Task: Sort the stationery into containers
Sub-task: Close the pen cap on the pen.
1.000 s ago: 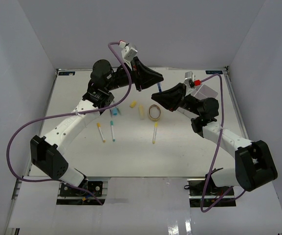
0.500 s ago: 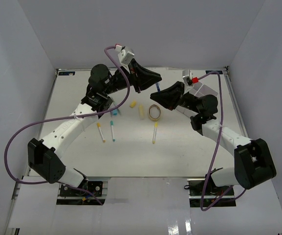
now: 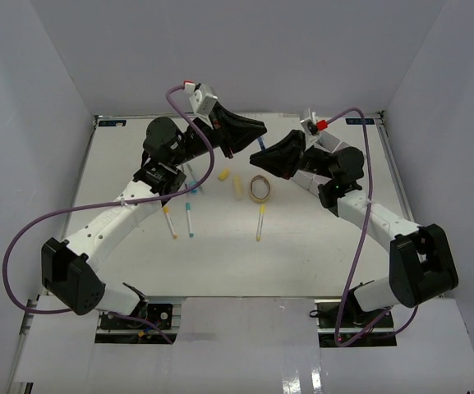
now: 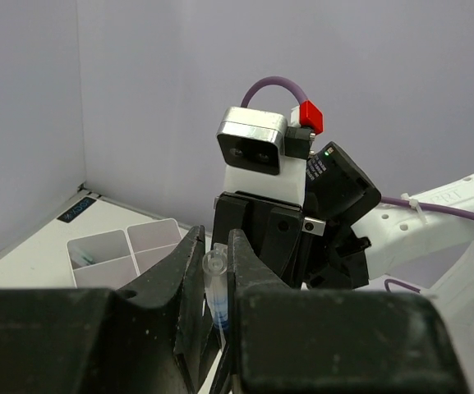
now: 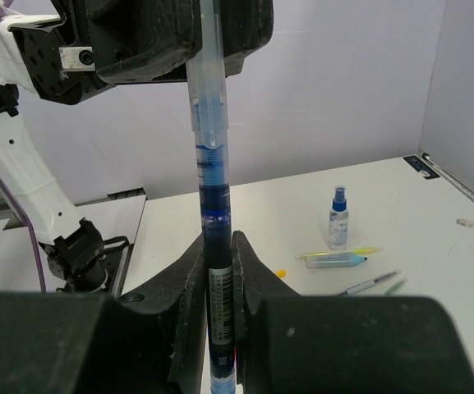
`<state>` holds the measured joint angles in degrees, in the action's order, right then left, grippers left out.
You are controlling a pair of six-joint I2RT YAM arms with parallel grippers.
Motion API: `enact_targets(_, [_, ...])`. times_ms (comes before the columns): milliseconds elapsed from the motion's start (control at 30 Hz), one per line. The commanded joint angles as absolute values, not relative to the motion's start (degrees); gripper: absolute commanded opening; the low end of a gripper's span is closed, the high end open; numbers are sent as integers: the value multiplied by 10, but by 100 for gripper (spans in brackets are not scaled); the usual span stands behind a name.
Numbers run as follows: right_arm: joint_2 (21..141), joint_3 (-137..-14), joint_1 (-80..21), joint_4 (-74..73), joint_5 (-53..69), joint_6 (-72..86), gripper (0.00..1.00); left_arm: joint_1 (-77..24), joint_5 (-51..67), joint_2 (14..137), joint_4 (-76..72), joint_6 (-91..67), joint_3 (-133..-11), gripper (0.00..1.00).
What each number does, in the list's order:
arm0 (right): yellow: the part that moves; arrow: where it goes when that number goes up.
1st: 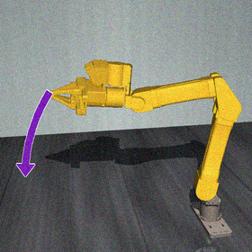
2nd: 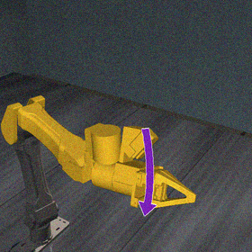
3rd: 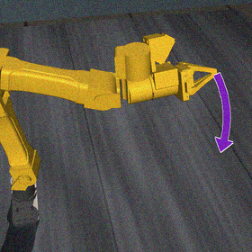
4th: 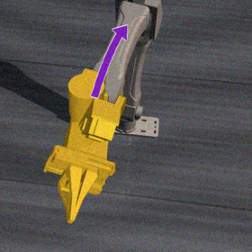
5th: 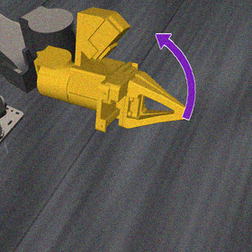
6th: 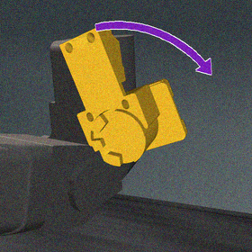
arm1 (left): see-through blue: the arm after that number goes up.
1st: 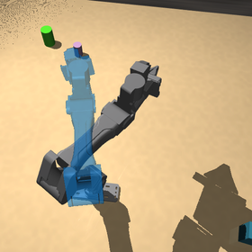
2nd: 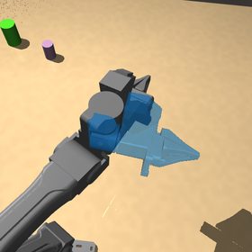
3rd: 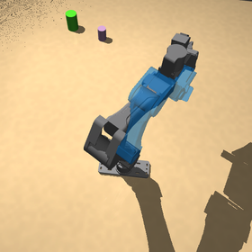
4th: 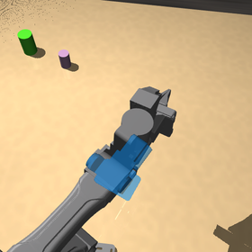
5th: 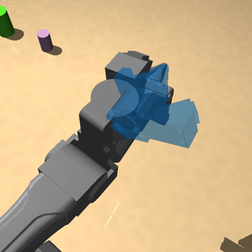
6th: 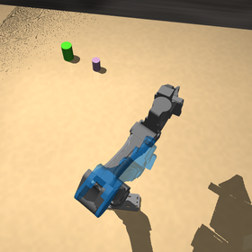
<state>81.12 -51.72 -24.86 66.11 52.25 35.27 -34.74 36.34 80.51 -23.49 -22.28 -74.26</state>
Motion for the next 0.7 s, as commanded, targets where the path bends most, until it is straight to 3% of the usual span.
enact_targets(0, [795,-610,-248,766,433,382,8,-389,447,842,-101,-225,-690,0])
enact_targets(667, [787,-685,-235,722,451,376,8,-414,449,892,-12,-197,-652,0])
